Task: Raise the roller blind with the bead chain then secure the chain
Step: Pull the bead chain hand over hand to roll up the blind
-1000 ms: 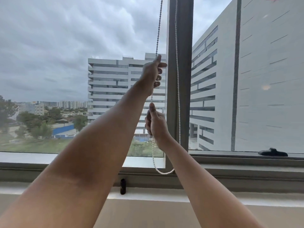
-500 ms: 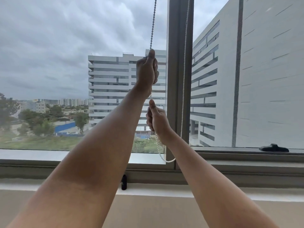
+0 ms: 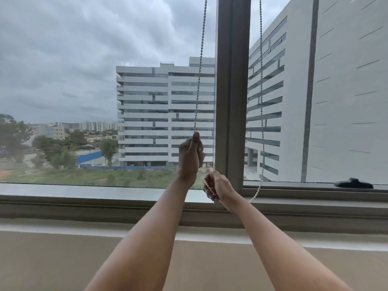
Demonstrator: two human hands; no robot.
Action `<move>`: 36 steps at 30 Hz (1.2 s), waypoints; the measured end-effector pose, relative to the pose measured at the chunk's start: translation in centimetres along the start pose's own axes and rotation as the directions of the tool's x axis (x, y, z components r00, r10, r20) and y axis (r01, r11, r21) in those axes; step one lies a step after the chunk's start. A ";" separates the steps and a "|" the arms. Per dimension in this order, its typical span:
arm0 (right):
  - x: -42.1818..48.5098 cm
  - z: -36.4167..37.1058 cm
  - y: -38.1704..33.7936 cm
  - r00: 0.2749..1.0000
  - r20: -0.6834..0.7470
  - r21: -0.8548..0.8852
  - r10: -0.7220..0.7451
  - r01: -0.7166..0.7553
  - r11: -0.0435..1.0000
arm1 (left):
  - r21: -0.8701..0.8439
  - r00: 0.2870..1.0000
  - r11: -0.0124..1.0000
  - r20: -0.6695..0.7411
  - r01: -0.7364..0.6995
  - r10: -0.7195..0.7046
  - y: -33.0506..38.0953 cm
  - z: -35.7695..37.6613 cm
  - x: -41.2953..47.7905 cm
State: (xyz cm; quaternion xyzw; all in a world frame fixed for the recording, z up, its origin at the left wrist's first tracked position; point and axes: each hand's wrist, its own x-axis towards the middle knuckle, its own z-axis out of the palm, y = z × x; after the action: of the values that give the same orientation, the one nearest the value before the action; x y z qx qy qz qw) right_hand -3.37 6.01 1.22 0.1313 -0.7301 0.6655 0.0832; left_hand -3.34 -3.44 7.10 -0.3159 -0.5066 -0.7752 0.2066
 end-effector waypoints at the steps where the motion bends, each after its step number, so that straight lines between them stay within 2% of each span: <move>1: -0.1 -0.3 0.0 1.000 -0.020 -0.032 -0.001 0.001 0.999 | 0.002 1.000 1.000 -0.007 0.012 -0.012 -0.8 0.0 -0.7; 3: -0.3 -0.7 -0.2 0.999 -0.047 -0.082 0.007 -0.011 0.997 | -0.002 0.999 0.999 -0.017 0.034 -0.034 -2.6 0.2 -2.2; 9: -1.0 -1.2 -1.3 0.998 -0.067 -0.067 -0.006 0.002 0.998 | -0.032 0.983 0.985 -0.057 0.170 -0.172 -5.6 0.8 -6.5; 14: -0.8 -1.1 -3.9 0.989 -0.098 0.116 -0.111 0.122 0.986 | 0.001 0.965 0.968 -0.077 0.252 -0.251 -7.4 0.0 -8.6; 20: -0.7 0.3 -7.2 0.978 -0.124 0.316 -0.170 0.201 0.927 | 0.016 0.964 0.966 -0.068 0.258 -0.257 -7.6 0.4 -9.2; 25: -0.3 1.2 -7.1 0.938 -0.241 0.229 -0.249 0.304 0.925 | 0.025 0.958 0.958 -0.027 0.285 -0.284 -7.6 0.6 -9.4; 30: -0.3 1.0 -7.0 0.917 -0.228 0.126 -0.327 0.361 0.924 | -0.022 0.908 0.918 0.157 0.397 -0.389 -7.2 -0.8 -9.5; 33: -0.4 1.1 -7.0 0.918 -0.211 0.147 -0.337 0.370 0.917 | -0.070 0.911 0.913 0.125 0.402 -0.392 -5.8 -1.5 -6.9; 36: -0.2 1.6 -7.1 0.927 -0.199 0.176 -0.318 0.353 0.919 | -0.061 0.945 0.946 0.095 0.320 -0.313 -1.9 -0.9 -2.1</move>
State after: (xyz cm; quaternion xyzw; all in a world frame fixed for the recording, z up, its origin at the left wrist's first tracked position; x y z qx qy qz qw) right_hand -0.90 3.91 7.76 0.2068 -0.6133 0.7227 0.2426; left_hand -3.27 -3.52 4.15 -0.2703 -0.5292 -0.8030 0.0458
